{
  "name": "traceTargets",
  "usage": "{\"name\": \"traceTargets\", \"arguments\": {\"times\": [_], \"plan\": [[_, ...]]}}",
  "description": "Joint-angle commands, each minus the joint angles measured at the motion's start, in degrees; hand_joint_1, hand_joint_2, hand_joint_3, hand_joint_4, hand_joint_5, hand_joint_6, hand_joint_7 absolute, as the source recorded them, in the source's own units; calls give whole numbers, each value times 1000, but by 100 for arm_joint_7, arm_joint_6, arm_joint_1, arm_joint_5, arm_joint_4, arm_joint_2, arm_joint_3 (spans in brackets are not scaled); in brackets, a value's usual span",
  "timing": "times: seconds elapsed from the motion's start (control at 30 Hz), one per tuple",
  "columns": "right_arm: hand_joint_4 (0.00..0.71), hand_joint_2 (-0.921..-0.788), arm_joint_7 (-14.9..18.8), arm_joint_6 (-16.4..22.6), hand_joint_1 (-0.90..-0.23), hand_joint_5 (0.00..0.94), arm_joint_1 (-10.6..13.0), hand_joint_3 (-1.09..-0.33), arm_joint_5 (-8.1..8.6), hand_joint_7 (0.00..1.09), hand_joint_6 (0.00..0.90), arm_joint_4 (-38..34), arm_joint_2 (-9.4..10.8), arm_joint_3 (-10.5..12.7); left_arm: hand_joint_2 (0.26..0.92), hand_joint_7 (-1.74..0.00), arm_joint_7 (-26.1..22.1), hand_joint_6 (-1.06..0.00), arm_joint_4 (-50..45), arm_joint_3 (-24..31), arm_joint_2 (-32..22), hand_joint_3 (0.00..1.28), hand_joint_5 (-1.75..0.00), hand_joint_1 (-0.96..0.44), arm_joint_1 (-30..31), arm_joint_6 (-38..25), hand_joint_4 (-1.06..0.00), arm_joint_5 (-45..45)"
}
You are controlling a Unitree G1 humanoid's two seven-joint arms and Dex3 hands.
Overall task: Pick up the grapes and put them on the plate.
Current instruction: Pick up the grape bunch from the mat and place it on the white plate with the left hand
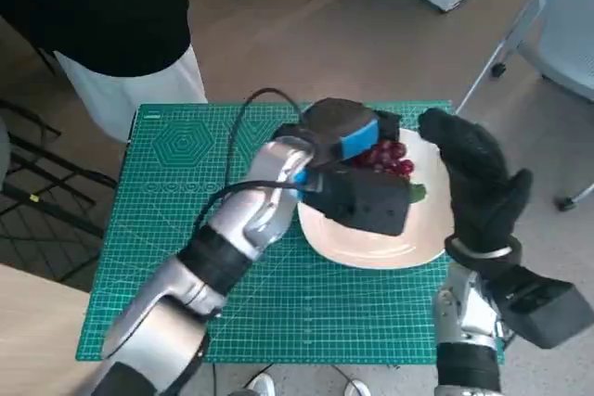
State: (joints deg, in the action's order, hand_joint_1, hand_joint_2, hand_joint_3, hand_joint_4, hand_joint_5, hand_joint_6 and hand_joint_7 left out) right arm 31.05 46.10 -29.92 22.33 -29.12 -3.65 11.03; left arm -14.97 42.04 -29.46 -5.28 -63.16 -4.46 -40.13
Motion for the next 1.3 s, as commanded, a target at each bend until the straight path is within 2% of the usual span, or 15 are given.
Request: {"name": "traceTargets", "arguments": {"times": [0.03,0.6,0.73,0.8,0.87,0.93,0.97,1.0,1.1,1.13,1.2,1.3], "plan": [[388,-921,-82,-70,-670,5,229,-688,-14,492,57,42,18,13,920,-1088,95,-603,324,-70,148,123,-1364,2,-307,132,-605,8],[390,-921,-325,-52,-672,5,325,-682,-164,459,74,133,-25,16,921,-1019,104,-625,1156,-42,425,188,-1568,2,-604,302,-451,147],[390,-921,-375,-41,-672,4,338,-682,-214,451,78,142,-23,8,921,-1032,101,-606,1337,-9,458,208,-1598,3,-638,394,-429,227],[390,-921,-395,-36,-672,4,342,-682,-235,448,80,143,-23,3,921,-1103,111,-563,1431,5,483,225,-1573,3,-648,436,-428,277],[390,-921,-413,-33,-672,4,346,-682,-255,445,81,147,-21,-1,920,-1038,137,-497,1485,14,500,239,-1515,77,-635,465,-441,315],[390,-921,-425,-33,-671,4,350,-682,-270,442,83,152,-20,-5,920,-718,197,-450,1492,0,504,239,-1469,204,-596,486,-467,308],[390,-921,-428,-35,-671,4,351,-682,-274,441,84,155,-19,-8,918,-568,248,-438,1484,-23,503,229,-1408,215,-569,494,-458,281],[390,-921,-431,-38,-671,3,352,-682,-278,439,84,157,-18,-11,915,-421,316,-418,1476,-58,502,205,-1251,174,-540,500,-435,237],[389,-921,-440,-54,-671,3,346,-683,-284,435,86,160,-14,-22,906,-153,588,-332,1450,-213,489,95,-513,-177,-450,501,-275,51],[389,-921,-443,-62,-671,3,345,-684,-285,434,86,163,-12,-26,907,-103,663,-299,1438,-262,481,71,-344,-286,-425,502,-226,0],[389,-921,-450,-73,-671,3,341,-684,-286,432,87,162,-10,-35,912,-50,755,-244,1424,-331,465,48,-165,-451,-391,514,-160,-60],[388,-921,-453,-84,-671,2,338,-685,-282,429,88,157,-8,-49,918,-15,831,-194,1433,-384,444,50,-51,-614,-361,574,-108,-96]]}}
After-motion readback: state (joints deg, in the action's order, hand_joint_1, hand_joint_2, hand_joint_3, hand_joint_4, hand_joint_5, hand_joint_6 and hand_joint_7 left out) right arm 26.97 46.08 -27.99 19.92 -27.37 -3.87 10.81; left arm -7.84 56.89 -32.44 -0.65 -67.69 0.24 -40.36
